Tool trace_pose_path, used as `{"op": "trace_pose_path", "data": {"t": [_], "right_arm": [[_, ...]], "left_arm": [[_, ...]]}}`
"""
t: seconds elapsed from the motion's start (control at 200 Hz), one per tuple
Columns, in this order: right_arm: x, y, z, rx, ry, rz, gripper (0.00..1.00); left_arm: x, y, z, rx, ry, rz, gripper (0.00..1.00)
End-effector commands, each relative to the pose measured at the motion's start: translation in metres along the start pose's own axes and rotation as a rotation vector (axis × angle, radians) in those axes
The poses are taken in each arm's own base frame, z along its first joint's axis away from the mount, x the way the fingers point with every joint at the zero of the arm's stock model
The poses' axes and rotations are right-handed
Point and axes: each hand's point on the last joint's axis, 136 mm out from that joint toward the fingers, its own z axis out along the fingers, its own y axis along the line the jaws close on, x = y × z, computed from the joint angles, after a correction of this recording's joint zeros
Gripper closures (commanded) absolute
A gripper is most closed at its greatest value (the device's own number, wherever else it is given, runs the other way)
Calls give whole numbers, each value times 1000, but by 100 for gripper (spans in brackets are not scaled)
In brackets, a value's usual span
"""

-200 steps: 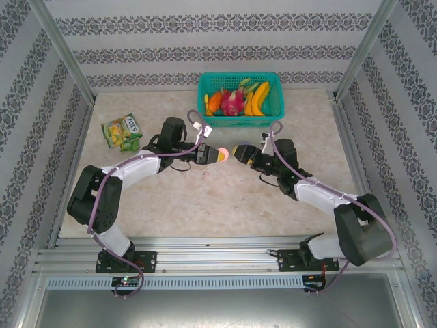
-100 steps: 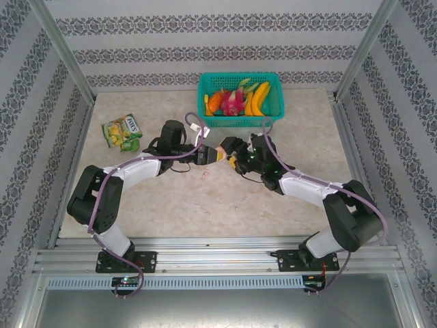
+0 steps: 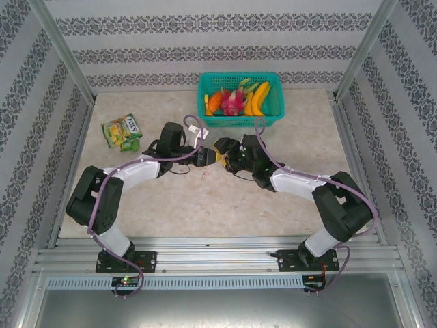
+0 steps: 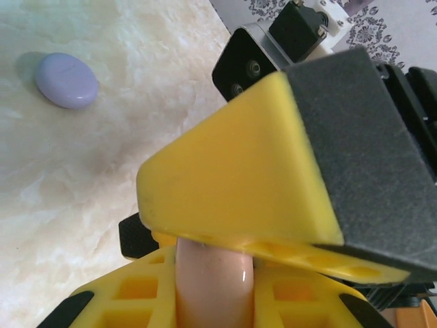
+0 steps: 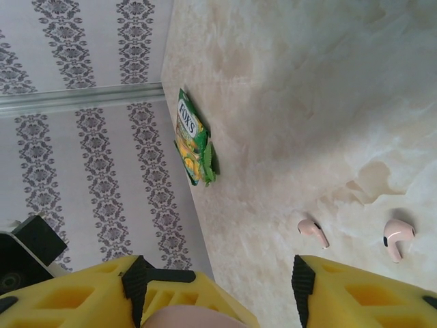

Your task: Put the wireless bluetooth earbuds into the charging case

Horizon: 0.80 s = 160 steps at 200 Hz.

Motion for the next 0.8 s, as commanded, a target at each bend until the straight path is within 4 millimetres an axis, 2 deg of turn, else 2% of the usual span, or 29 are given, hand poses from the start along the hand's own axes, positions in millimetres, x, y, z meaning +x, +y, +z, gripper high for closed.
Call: {"op": "trace_pose_path", "data": {"t": [0.0, 0.28, 0.505, 0.794], "right_arm": [[-2, 18, 1, -48, -23, 5, 44], [-3, 20, 3, -56, -30, 25, 53], [-5, 21, 1, -59, -47, 28, 54], [-10, 15, 0, -47, -63, 34, 56]], "left_arm": [[-14, -11, -8, 3, -57, 76, 92], [-12, -9, -7, -6, -52, 80, 92], [-12, -7, -8, -22, -56, 81, 75], [-14, -8, -10, -36, -62, 89, 66]]}}
